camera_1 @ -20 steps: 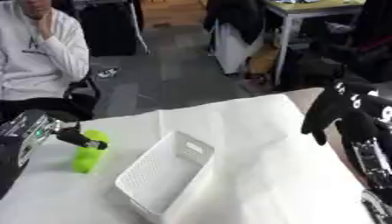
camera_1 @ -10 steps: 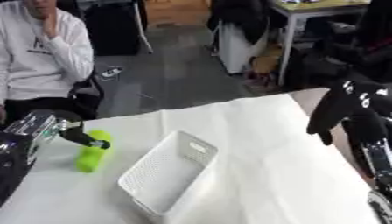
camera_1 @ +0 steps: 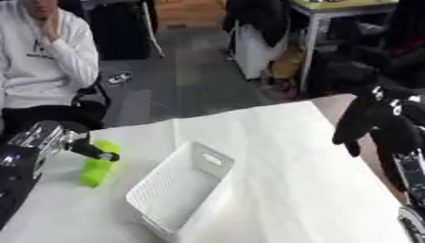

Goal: Pick up objects on the table and place them in the box.

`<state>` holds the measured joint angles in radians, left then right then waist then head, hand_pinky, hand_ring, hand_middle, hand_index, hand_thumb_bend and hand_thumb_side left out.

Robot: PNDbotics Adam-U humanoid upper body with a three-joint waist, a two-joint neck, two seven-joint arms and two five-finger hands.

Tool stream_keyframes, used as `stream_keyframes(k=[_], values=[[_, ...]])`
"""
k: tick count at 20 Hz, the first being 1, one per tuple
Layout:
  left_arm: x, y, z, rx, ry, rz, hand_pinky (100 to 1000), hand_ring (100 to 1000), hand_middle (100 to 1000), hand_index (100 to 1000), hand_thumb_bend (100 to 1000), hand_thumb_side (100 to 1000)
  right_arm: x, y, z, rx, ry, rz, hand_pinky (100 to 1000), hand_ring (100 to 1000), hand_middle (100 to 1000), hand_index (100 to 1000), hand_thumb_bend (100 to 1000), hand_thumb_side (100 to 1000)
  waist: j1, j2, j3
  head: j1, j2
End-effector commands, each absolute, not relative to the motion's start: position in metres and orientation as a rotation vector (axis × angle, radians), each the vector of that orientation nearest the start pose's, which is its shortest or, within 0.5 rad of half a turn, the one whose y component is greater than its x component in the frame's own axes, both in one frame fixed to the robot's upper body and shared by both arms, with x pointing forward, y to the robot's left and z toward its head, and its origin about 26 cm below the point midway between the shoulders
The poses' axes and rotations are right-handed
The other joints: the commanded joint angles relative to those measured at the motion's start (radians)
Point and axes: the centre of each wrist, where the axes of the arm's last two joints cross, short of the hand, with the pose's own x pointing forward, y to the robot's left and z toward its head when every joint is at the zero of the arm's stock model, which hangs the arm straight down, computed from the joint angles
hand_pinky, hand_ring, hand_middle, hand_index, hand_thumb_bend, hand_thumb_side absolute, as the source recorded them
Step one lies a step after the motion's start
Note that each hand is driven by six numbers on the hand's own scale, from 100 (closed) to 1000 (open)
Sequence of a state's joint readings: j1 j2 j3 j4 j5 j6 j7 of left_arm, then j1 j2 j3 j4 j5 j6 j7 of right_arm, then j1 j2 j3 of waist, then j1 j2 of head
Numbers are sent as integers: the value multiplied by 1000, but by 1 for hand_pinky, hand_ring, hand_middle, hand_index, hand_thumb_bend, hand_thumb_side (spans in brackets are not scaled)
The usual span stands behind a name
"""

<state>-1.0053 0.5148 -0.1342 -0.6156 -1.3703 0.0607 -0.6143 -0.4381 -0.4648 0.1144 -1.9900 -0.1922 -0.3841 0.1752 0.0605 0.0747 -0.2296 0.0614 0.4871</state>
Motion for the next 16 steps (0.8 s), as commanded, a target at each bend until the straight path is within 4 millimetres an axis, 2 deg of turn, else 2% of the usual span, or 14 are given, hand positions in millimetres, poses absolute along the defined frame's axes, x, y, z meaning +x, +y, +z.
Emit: stream_keyframes(k=[1,14,16], values=[[491,347,180,1117,-503,-1444,346,650,684,692,670,1000,307,-239,245,-285,3318,-1003,151,395,460,517,100,688,-2,-11,-1,2,-10],[491,349,174,1124,-456,-1442,351,653,680,685,614,1000,307,-239,246,-291,3312,-1008,151,395,459,517,100,688,-1,-10,-3,5,-11],[490,350,173,1119,-447,-1441,353,654,680,685,583,986,307,-239,246,-293,3312,-1008,151,395,460,517,100,689,-1,-10,-4,5,-12]])
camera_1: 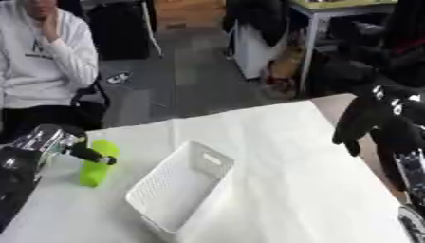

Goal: Pick up objects on the table and place them in the box.

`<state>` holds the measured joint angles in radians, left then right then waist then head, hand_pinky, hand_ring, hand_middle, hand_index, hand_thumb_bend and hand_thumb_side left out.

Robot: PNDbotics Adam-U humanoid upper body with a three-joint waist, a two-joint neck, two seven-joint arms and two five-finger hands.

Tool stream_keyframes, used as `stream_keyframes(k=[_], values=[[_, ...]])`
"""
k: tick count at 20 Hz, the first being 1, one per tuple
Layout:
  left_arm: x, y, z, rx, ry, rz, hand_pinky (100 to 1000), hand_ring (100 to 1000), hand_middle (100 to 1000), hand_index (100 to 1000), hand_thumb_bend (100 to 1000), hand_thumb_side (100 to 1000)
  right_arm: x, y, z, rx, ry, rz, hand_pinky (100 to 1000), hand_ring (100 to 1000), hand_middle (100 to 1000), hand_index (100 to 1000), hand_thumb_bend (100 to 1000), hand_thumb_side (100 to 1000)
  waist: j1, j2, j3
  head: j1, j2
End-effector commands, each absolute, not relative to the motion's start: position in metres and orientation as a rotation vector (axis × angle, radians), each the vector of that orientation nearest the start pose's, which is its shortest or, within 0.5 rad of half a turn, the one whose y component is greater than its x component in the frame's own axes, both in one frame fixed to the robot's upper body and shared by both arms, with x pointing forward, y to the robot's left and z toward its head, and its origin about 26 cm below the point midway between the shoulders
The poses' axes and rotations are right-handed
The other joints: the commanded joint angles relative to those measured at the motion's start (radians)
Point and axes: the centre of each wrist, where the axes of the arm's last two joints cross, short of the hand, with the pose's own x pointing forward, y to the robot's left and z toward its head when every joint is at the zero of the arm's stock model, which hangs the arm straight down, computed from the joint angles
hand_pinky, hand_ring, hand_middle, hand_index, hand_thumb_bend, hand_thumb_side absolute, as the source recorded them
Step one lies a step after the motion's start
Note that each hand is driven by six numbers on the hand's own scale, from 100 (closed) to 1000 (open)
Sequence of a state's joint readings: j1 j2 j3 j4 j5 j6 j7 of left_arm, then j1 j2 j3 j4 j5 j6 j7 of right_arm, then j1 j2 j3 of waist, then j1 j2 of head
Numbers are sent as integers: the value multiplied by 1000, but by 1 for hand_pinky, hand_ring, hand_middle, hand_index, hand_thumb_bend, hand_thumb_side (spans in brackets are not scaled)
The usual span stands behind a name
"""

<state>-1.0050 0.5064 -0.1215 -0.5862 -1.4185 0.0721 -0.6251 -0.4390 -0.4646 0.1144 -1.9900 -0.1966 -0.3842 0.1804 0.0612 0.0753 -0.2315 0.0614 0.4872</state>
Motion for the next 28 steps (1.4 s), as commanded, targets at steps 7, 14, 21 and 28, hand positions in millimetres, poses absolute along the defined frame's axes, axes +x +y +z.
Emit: stream_keyframes(k=[7,14,21,28], values=[[489,351,167,1100,-413,-1441,354,653,680,687,584,878,307,-238,246,-297,3309,-1013,151,395,460,517,100,691,-1,-8,-4,9,-13],[488,352,163,1088,-388,-1443,349,646,675,681,583,772,307,-238,246,-300,3307,-1013,151,395,460,517,100,690,0,-7,-5,9,-13],[488,353,160,1088,-376,-1448,327,617,630,642,493,745,307,-238,247,-301,3306,-1012,151,395,460,517,100,690,-1,-7,-6,7,-12],[487,353,160,1126,-390,-1445,206,490,469,420,186,839,307,-238,247,-300,3306,-1012,151,395,459,517,100,689,-1,-7,-5,6,-12]])
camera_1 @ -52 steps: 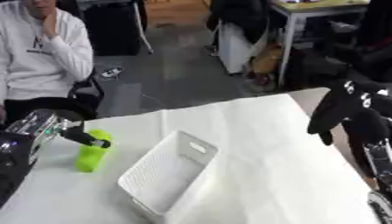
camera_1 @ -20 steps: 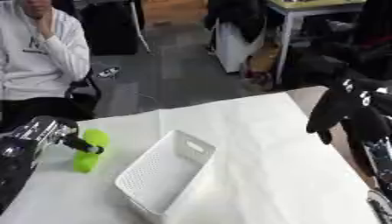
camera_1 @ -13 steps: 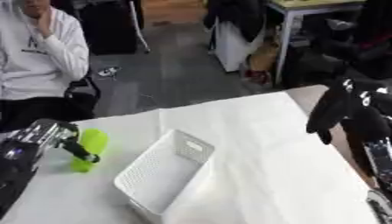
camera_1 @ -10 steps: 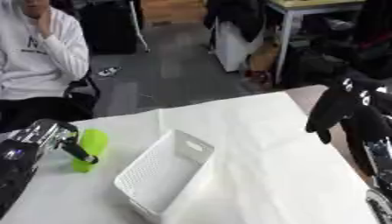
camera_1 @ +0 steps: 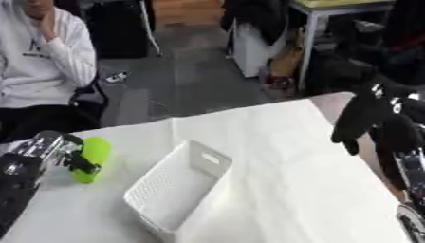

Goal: Pick up objects on the table and place them in the box.

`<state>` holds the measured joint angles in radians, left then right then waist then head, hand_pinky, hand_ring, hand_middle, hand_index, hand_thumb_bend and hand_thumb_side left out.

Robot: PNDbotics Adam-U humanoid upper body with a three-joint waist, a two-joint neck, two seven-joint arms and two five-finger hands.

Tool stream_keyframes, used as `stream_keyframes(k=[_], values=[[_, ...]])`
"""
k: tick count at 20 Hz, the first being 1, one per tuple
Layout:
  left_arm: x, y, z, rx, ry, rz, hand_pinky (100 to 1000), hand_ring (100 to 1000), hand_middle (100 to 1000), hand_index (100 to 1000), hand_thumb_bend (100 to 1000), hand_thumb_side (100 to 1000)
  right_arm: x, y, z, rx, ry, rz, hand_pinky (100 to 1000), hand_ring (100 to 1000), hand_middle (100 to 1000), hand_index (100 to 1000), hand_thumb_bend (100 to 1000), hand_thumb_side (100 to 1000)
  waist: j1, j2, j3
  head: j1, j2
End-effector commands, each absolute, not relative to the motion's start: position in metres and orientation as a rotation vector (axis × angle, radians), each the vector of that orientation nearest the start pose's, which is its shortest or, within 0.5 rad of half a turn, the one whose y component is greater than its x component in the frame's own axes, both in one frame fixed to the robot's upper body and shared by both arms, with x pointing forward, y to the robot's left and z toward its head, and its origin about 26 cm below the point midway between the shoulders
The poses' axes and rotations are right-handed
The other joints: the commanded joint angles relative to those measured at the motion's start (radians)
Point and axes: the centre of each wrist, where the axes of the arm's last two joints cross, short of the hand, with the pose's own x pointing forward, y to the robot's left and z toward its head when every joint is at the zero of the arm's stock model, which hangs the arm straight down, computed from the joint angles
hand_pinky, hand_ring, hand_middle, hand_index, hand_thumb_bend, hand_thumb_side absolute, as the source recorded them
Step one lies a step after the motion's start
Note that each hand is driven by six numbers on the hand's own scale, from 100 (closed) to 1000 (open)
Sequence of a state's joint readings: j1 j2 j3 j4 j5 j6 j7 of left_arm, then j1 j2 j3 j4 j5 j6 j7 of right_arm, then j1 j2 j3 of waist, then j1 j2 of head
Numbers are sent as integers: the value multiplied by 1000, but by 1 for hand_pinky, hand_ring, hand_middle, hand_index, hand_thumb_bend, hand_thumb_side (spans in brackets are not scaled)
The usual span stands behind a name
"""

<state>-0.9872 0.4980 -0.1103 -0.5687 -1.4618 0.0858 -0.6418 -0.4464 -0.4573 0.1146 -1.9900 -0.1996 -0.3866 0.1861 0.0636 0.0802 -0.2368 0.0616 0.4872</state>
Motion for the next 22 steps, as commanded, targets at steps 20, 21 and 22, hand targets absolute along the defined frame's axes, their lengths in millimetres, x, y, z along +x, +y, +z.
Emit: stream_keyframes(k=[20,21,22], values=[[487,358,174,1313,-520,-1463,100,336,269,229,156,861,306,-240,245,-283,3311,-1023,151,395,460,517,100,692,-5,-15,8,2,-8],[487,358,175,1324,-520,-1458,100,361,298,251,153,881,306,-240,245,-283,3311,-1024,151,395,460,517,100,693,-5,-16,8,3,-7],[487,358,176,1333,-520,-1454,100,402,351,303,167,917,306,-240,245,-282,3311,-1026,151,395,460,517,100,693,-6,-15,9,4,-7]])
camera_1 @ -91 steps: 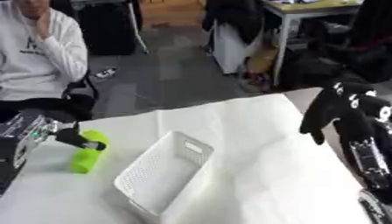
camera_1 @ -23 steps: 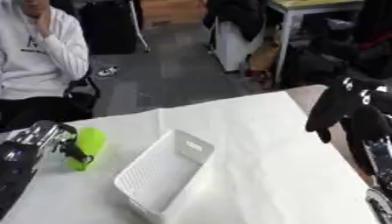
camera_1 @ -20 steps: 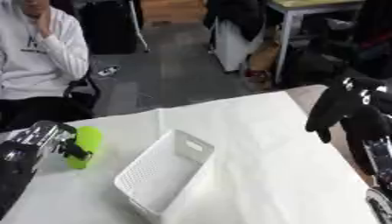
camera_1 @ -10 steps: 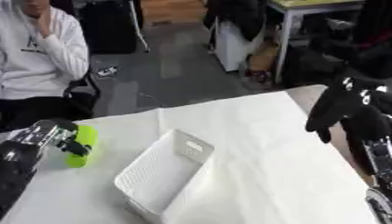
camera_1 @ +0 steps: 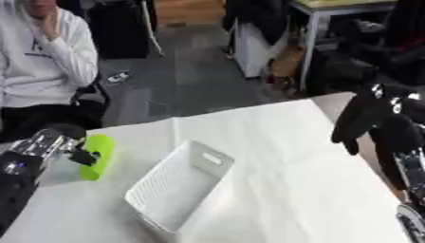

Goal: Pick up objects on the table and place them in the box.

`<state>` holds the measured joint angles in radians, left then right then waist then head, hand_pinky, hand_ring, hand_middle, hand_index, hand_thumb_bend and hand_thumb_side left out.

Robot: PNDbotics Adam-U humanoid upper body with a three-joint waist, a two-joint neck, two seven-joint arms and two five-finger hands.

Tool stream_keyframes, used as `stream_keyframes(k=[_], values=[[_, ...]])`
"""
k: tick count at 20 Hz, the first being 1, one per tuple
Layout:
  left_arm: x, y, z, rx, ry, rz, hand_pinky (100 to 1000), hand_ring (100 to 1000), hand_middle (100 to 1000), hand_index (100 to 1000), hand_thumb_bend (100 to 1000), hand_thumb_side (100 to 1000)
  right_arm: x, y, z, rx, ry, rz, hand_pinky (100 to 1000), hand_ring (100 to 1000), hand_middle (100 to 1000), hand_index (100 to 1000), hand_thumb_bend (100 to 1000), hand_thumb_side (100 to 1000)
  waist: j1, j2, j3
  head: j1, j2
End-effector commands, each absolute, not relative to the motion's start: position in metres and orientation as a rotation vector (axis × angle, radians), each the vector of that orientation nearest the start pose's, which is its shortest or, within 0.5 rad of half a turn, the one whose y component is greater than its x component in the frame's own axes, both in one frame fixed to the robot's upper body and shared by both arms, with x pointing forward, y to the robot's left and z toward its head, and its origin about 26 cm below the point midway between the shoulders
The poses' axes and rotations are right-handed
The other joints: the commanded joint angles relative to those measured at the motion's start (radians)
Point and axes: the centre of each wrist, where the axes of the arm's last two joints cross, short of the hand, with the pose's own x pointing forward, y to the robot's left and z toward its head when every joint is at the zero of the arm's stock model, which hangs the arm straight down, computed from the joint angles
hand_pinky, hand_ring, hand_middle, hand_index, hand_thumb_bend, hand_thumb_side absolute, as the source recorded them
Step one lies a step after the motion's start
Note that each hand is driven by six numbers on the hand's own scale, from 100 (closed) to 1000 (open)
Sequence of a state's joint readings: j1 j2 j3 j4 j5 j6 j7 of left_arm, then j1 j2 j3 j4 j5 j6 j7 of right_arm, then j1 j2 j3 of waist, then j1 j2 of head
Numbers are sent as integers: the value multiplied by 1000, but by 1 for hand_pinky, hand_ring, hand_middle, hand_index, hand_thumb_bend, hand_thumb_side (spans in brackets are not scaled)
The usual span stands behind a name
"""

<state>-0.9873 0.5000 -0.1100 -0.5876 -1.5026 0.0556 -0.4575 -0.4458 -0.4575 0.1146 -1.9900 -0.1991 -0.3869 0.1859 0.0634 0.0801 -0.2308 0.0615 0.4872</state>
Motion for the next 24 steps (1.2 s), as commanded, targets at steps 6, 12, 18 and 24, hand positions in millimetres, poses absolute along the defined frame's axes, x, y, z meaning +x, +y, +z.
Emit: stream_keyframes(k=[6,12,18,24], values=[[489,355,176,1356,-557,-1437,293,609,662,586,588,1000,306,-240,245,-282,3310,-1025,151,395,460,517,100,694,-6,-14,2,15,-5],[489,353,166,1283,-605,-1407,436,775,814,737,794,1000,307,-239,246,-289,3306,-1022,151,395,460,517,100,692,-6,-11,-1,24,-7],[488,352,154,1234,-585,-1376,529,845,872,775,923,1000,307,-235,248,-308,3296,-1013,151,396,461,518,100,696,-6,-3,-14,52,-12],[486,356,146,1223,-540,-1339,545,856,880,783,936,1000,308,-231,253,-335,3285,-1001,151,396,462,520,100,699,-2,9,-32,92,-13]])
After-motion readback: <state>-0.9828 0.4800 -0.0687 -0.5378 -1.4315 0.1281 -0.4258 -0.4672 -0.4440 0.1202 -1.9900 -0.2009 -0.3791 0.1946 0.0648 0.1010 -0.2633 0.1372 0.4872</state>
